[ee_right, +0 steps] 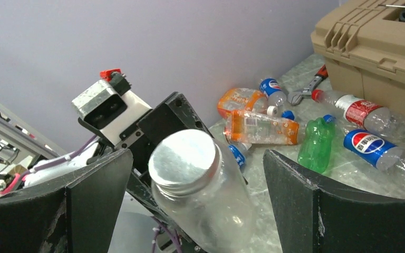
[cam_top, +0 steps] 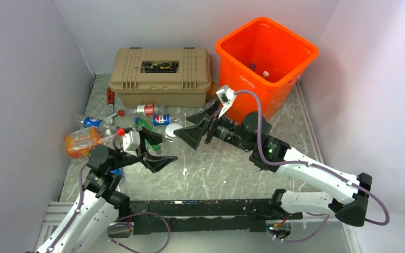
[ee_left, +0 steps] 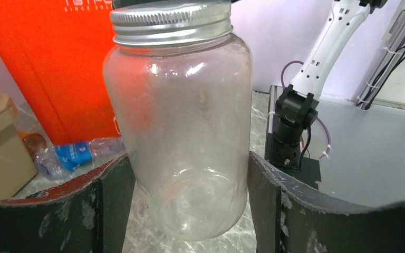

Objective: Put the plastic bottles in the bin
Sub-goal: Pick up the plastic bottle at the center of the board.

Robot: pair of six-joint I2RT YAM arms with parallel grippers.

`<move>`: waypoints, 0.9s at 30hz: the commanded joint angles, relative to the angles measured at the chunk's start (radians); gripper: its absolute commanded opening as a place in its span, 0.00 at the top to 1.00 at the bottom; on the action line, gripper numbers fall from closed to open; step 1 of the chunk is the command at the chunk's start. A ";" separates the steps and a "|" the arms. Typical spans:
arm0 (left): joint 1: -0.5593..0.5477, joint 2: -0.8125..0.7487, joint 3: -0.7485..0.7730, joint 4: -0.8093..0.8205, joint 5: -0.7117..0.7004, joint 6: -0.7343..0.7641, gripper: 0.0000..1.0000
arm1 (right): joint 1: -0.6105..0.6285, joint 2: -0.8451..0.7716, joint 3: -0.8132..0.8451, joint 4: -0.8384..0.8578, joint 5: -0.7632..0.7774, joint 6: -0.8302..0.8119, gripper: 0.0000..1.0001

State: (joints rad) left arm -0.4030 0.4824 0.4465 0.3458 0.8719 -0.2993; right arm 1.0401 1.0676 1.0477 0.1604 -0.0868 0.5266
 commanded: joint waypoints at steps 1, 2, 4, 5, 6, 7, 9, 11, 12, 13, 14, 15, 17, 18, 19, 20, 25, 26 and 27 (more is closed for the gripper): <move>-0.020 0.021 0.054 -0.078 -0.047 0.057 0.63 | 0.018 0.024 0.107 -0.086 -0.001 -0.061 0.01; -0.021 0.022 0.057 -0.086 -0.054 0.058 0.63 | 0.024 0.033 0.130 -0.119 0.013 -0.077 0.02; -0.022 0.021 0.060 -0.099 -0.068 0.061 0.63 | 0.034 0.054 0.184 -0.203 0.048 -0.106 0.04; -0.022 0.020 0.061 -0.103 -0.073 0.062 0.64 | 0.040 0.067 0.201 -0.240 0.065 -0.120 0.05; -0.022 0.021 0.062 -0.107 -0.077 0.063 0.64 | 0.044 0.083 0.230 -0.293 0.080 -0.135 0.06; -0.022 0.023 0.063 -0.109 -0.079 0.064 0.64 | 0.048 0.094 0.247 -0.327 0.105 -0.146 0.06; -0.022 0.028 0.063 -0.105 -0.077 0.059 0.63 | 0.055 0.110 0.265 -0.362 0.130 -0.159 0.07; -0.022 0.035 0.065 -0.103 -0.073 0.056 0.64 | 0.064 0.125 0.278 -0.384 0.145 -0.171 0.09; -0.022 0.038 0.066 -0.105 -0.071 0.055 0.64 | 0.069 0.130 0.283 -0.392 0.156 -0.174 0.09; -0.022 0.039 0.066 -0.105 -0.071 0.055 0.64 | 0.071 0.136 0.286 -0.395 0.162 -0.176 0.10; -0.022 0.038 0.065 -0.105 -0.072 0.054 0.64 | 0.073 0.139 0.287 -0.395 0.165 -0.177 0.10; -0.022 0.036 0.064 -0.105 -0.073 0.053 0.64 | 0.075 0.143 0.286 -0.393 0.169 -0.176 0.11; -0.023 0.035 0.064 -0.107 -0.076 0.052 0.63 | 0.076 0.147 0.284 -0.388 0.180 -0.171 0.11; -0.023 0.035 0.064 -0.109 -0.076 0.052 0.63 | 0.077 0.149 0.284 -0.384 0.184 -0.169 0.11; -0.023 0.036 0.066 -0.109 -0.074 0.052 0.63 | 0.077 0.150 0.284 -0.380 0.183 -0.169 0.11; -0.023 0.037 0.066 -0.110 -0.074 0.051 0.64 | 0.077 0.154 0.287 -0.380 0.179 -0.169 0.12; -0.025 0.032 0.067 -0.117 -0.082 0.053 0.63 | 0.078 0.176 0.302 -0.384 0.156 -0.164 0.19; -0.025 0.032 0.067 -0.119 -0.085 0.054 0.63 | 0.078 0.177 0.299 -0.379 0.156 -0.161 0.20; -0.025 0.033 0.067 -0.121 -0.087 0.055 0.63 | 0.079 0.177 0.294 -0.373 0.157 -0.160 0.20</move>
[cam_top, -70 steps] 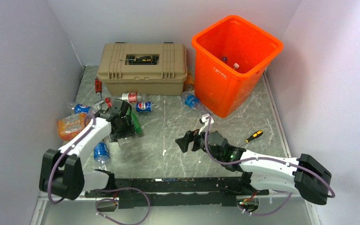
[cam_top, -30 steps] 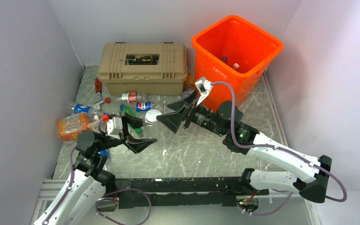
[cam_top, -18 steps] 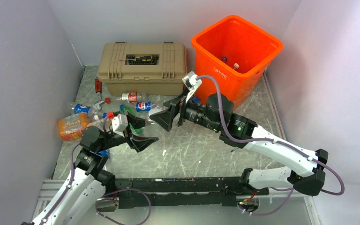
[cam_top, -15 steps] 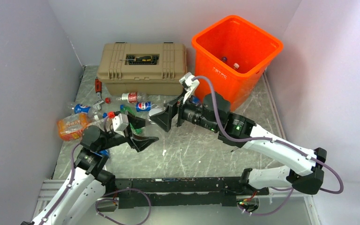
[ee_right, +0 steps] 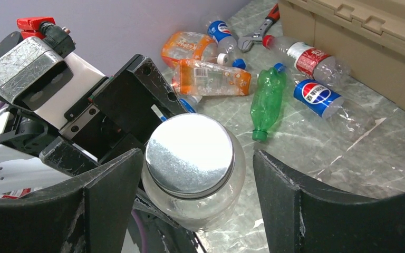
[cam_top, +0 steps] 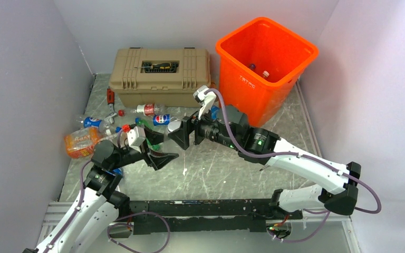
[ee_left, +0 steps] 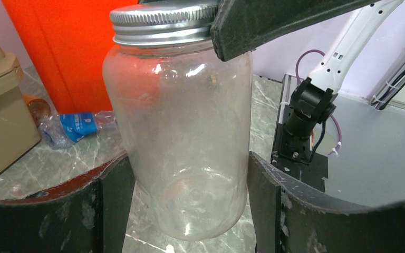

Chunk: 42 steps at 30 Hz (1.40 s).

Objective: Put the plastic bottles in the bin
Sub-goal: Pick up the plastic bottle at the center of the board, then place the plastic bottle in the trash bin.

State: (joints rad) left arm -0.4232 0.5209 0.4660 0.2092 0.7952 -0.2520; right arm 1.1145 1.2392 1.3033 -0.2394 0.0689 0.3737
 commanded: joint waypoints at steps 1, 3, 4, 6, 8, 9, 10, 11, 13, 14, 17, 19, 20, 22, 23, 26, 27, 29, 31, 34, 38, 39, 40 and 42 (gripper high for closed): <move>-0.006 -0.005 0.048 0.015 -0.009 0.007 0.63 | 0.004 0.005 0.034 0.032 0.002 -0.005 0.21; -0.006 0.000 0.048 0.018 -0.003 0.005 0.64 | 0.004 0.009 0.031 0.041 -0.006 -0.003 0.26; -0.007 0.002 0.048 0.019 0.000 0.004 0.64 | 0.005 0.012 0.033 0.044 -0.012 -0.002 0.29; -0.008 0.001 0.049 0.019 0.000 0.004 0.64 | 0.004 0.017 0.033 0.052 -0.021 0.001 0.38; -0.009 -0.001 0.049 0.017 -0.002 0.006 0.64 | 0.005 0.020 0.029 0.061 -0.025 0.005 0.51; -0.009 -0.003 0.048 0.017 -0.003 0.006 0.63 | 0.005 0.021 0.027 0.066 -0.027 0.006 0.56; -0.009 -0.004 0.048 0.016 -0.004 0.006 0.63 | 0.005 0.022 0.027 0.069 -0.027 0.008 0.62; -0.010 -0.003 0.048 0.016 -0.004 0.007 0.63 | 0.005 0.027 0.027 0.070 -0.029 0.009 0.66; -0.011 -0.004 0.049 0.014 -0.005 0.008 0.63 | 0.005 0.031 0.028 0.069 -0.035 0.011 0.73; -0.011 -0.004 0.049 0.014 -0.005 0.007 0.62 | 0.005 0.033 0.029 0.069 -0.038 0.012 0.76; -0.011 -0.004 0.053 0.002 -0.007 0.008 0.46 | 0.005 0.032 0.028 0.065 -0.029 0.015 1.00; -0.011 -0.004 0.070 -0.031 -0.026 0.000 0.12 | 0.005 0.024 0.027 0.057 -0.014 0.013 1.00; -0.011 -0.004 0.078 -0.050 -0.041 0.001 0.02 | 0.005 0.019 0.028 0.053 -0.006 0.008 1.00; -0.011 -0.011 0.094 -0.085 -0.077 0.005 0.01 | 0.005 0.000 0.042 0.028 0.022 -0.008 1.00; -0.011 -0.020 0.099 -0.099 -0.097 0.007 0.00 | 0.005 -0.010 0.060 0.005 0.043 -0.026 1.00; -0.011 -0.054 0.101 -0.126 -0.160 0.022 0.01 | 0.005 -0.042 0.160 -0.094 0.129 -0.107 1.00; -0.011 -0.069 0.099 -0.127 -0.179 0.026 0.01 | 0.004 -0.051 0.211 -0.140 0.169 -0.140 1.00; -0.011 -0.099 0.092 -0.119 -0.215 0.029 0.00 | 0.004 -0.066 0.319 -0.197 0.269 -0.210 1.00; -0.011 -0.123 0.082 -0.111 -0.249 0.032 0.01 | 0.004 -0.087 0.423 -0.212 0.374 -0.284 1.00; -0.010 -0.146 0.078 -0.124 -0.307 0.042 0.01 | 0.004 -0.134 0.458 -0.099 0.572 -0.453 1.00; -0.011 -0.135 0.088 -0.154 -0.349 0.060 0.01 | -0.014 -0.143 0.369 0.313 0.885 -0.869 1.00; -0.011 -0.124 0.093 -0.163 -0.354 0.065 0.01 | -0.103 -0.124 0.366 0.367 0.907 -0.904 1.00; -0.011 -0.110 0.104 -0.175 -0.363 0.069 0.01 | -0.202 -0.103 0.396 0.314 0.869 -0.840 1.00; -0.010 -0.087 0.122 -0.204 -0.380 0.075 0.01 | -0.404 -0.056 0.477 0.106 0.750 -0.627 1.00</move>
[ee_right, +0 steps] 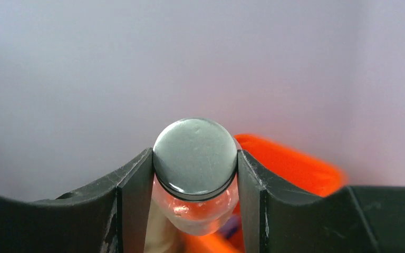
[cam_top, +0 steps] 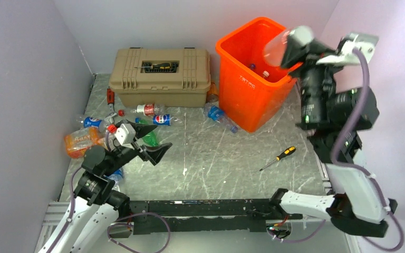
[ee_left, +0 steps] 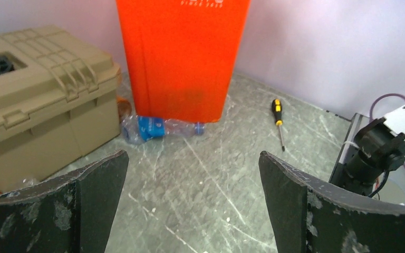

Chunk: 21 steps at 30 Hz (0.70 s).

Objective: Put the plastic bottles in the bin
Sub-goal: Place the plastic bottle in the trash bin.

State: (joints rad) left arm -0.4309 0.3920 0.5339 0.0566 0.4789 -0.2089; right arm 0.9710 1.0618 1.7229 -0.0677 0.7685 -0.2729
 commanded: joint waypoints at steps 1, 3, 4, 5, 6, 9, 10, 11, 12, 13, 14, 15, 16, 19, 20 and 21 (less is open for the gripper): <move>-0.002 0.049 0.062 -0.068 -0.072 0.036 0.01 | -0.302 0.135 0.054 -0.064 0.036 0.045 1.00; -0.001 0.057 0.069 -0.095 -0.083 0.041 0.01 | -0.368 0.165 0.024 0.002 0.048 0.041 1.00; -0.001 0.057 0.068 -0.097 -0.090 0.043 0.01 | -0.400 0.189 0.025 0.013 0.055 0.063 1.00; -0.001 0.055 0.064 -0.097 -0.095 0.046 0.01 | -0.446 0.219 0.046 -0.011 0.044 0.109 1.00; -0.001 0.054 0.062 -0.096 -0.102 0.046 0.01 | -0.492 0.253 0.074 -0.043 0.025 0.163 1.00; -0.002 0.058 0.063 -0.113 -0.138 0.051 0.01 | -0.609 0.306 0.078 -0.053 -0.096 0.298 1.00; -0.002 0.062 0.065 -0.121 -0.149 0.053 0.00 | -0.631 0.305 0.036 -0.009 -0.126 0.312 1.00; -0.002 0.068 0.068 -0.128 -0.158 0.053 0.01 | -0.650 0.311 0.021 0.013 -0.154 0.327 1.00; -0.002 0.072 0.071 -0.133 -0.164 0.054 0.00 | -0.672 0.333 0.032 0.005 -0.172 0.346 1.00; -0.002 0.076 0.074 -0.138 -0.169 0.054 0.00 | -0.693 0.364 0.063 -0.033 -0.193 0.374 1.00; -0.002 0.079 0.076 -0.141 -0.174 0.053 0.01 | -0.716 0.389 0.081 -0.063 -0.221 0.409 1.00; -0.001 0.084 0.080 -0.146 -0.178 0.052 0.00 | -0.744 0.400 0.073 -0.069 -0.245 0.437 1.00; -0.002 0.087 0.083 -0.152 -0.185 0.050 0.01 | -0.765 0.409 0.066 -0.081 -0.267 0.467 1.00; -0.002 0.090 0.093 -0.171 -0.220 0.045 0.01 | -0.807 0.446 0.047 -0.132 -0.334 0.546 1.00; -0.002 0.090 0.093 -0.174 -0.228 0.047 0.01 | -0.811 0.459 0.039 -0.143 -0.346 0.558 1.00; -0.002 0.088 0.094 -0.176 -0.234 0.045 0.01 | -0.816 0.471 0.033 -0.155 -0.360 0.567 1.00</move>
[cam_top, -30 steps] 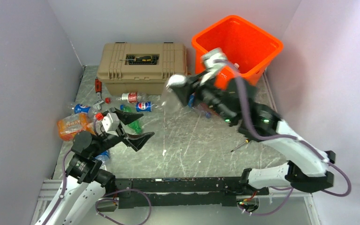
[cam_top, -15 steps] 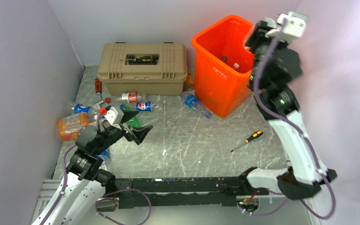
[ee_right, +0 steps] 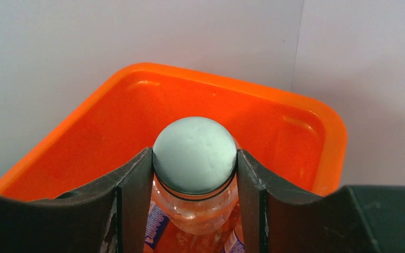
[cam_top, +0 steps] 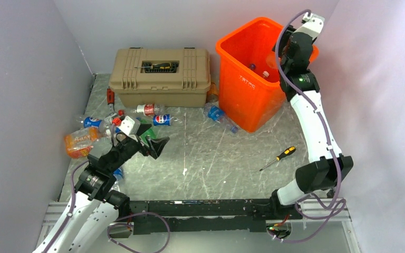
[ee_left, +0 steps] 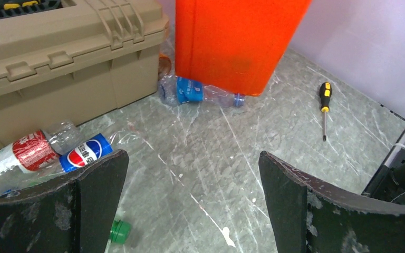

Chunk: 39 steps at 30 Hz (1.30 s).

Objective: Put the plastic bottles in the bin
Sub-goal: Place the plastic bottle in the trash bin, then pick up the plastic bottle at the center of the board.

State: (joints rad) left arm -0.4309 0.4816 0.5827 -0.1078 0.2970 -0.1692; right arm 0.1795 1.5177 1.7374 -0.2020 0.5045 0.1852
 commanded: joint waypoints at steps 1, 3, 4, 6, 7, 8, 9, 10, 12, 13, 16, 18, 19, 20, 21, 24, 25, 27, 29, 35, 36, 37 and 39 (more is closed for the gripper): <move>-0.002 -0.003 0.046 -0.012 -0.054 0.005 0.01 | -0.028 0.023 0.013 -0.030 -0.106 0.116 0.95; -0.002 -0.005 0.043 -0.012 -0.057 0.005 0.00 | -0.031 0.031 0.002 -0.034 -0.133 0.105 0.37; -0.002 -0.004 0.044 -0.012 -0.063 0.004 0.00 | -0.028 0.027 -0.001 -0.032 -0.119 0.104 0.25; -0.002 -0.004 0.047 -0.017 -0.074 0.004 0.00 | -0.028 0.014 -0.008 -0.020 -0.132 0.106 0.09; -0.002 -0.003 0.048 -0.020 -0.076 0.005 0.01 | -0.027 0.007 -0.003 -0.018 -0.138 0.106 0.05; -0.002 -0.002 0.049 -0.021 -0.075 0.006 0.01 | -0.025 -0.005 0.010 -0.020 -0.143 0.109 0.03; -0.002 0.000 0.048 -0.020 -0.074 0.004 0.01 | -0.023 -0.018 0.022 -0.020 -0.147 0.114 0.02; -0.002 0.001 0.049 -0.018 -0.074 0.004 0.01 | -0.018 -0.031 0.034 -0.019 -0.152 0.120 0.01; 0.000 0.008 0.050 -0.018 -0.068 0.004 0.01 | 0.007 -0.069 0.048 -0.007 -0.153 0.118 0.01; 0.000 0.012 0.052 -0.020 -0.067 0.002 0.01 | 0.029 -0.095 0.048 0.003 -0.152 0.111 0.00; 0.000 0.026 0.060 -0.033 -0.071 0.001 0.01 | 0.140 -0.188 0.021 0.051 -0.126 0.053 0.01; 0.000 0.033 0.068 -0.044 -0.080 -0.004 0.01 | 0.241 -0.270 -0.040 0.091 -0.114 0.016 0.02; 0.000 0.036 0.072 -0.051 -0.088 -0.005 0.01 | 0.285 -0.319 -0.085 0.114 -0.116 0.011 0.03; 0.000 0.039 0.078 -0.061 -0.099 -0.007 0.00 | 0.329 -0.365 -0.144 0.136 -0.124 0.009 0.04; 0.000 0.042 0.082 -0.073 -0.110 -0.008 0.01 | 0.368 -0.413 -0.204 0.153 -0.132 0.009 0.05; -0.001 0.047 0.091 -0.093 -0.153 -0.015 0.00 | 0.478 -0.531 -0.374 0.166 -0.177 0.012 0.06; 0.000 0.049 0.091 -0.098 -0.173 -0.018 0.00 | 0.510 -0.559 -0.424 0.159 -0.201 0.015 0.07; 0.000 0.063 0.098 -0.120 -0.233 -0.032 0.00 | 0.563 -0.602 -0.515 0.131 -0.248 0.026 0.07; 0.000 0.092 0.119 -0.161 -0.291 -0.054 0.00 | 0.617 -0.628 -0.609 0.112 -0.269 0.037 0.08; 0.002 0.373 0.267 -0.375 -0.444 -0.129 0.01 | 0.721 -0.713 -1.000 0.211 -0.189 0.158 0.09; 0.009 0.438 0.292 -0.414 -0.480 -0.143 0.01 | 0.722 -0.723 -1.061 0.235 -0.188 0.190 0.09; 0.016 0.497 0.329 -0.448 -0.499 -0.162 0.00 | 0.724 -0.735 -1.117 0.256 -0.187 0.221 0.09; 0.038 0.595 0.364 -0.497 -0.490 -0.228 0.01 | 0.728 -0.754 -1.212 0.294 -0.190 0.274 0.09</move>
State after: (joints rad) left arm -0.4236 0.9115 0.8707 -0.4400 -0.0921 -0.2810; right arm 0.8993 0.8341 0.6453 -0.0364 0.2893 0.3237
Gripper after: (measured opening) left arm 0.995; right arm 0.912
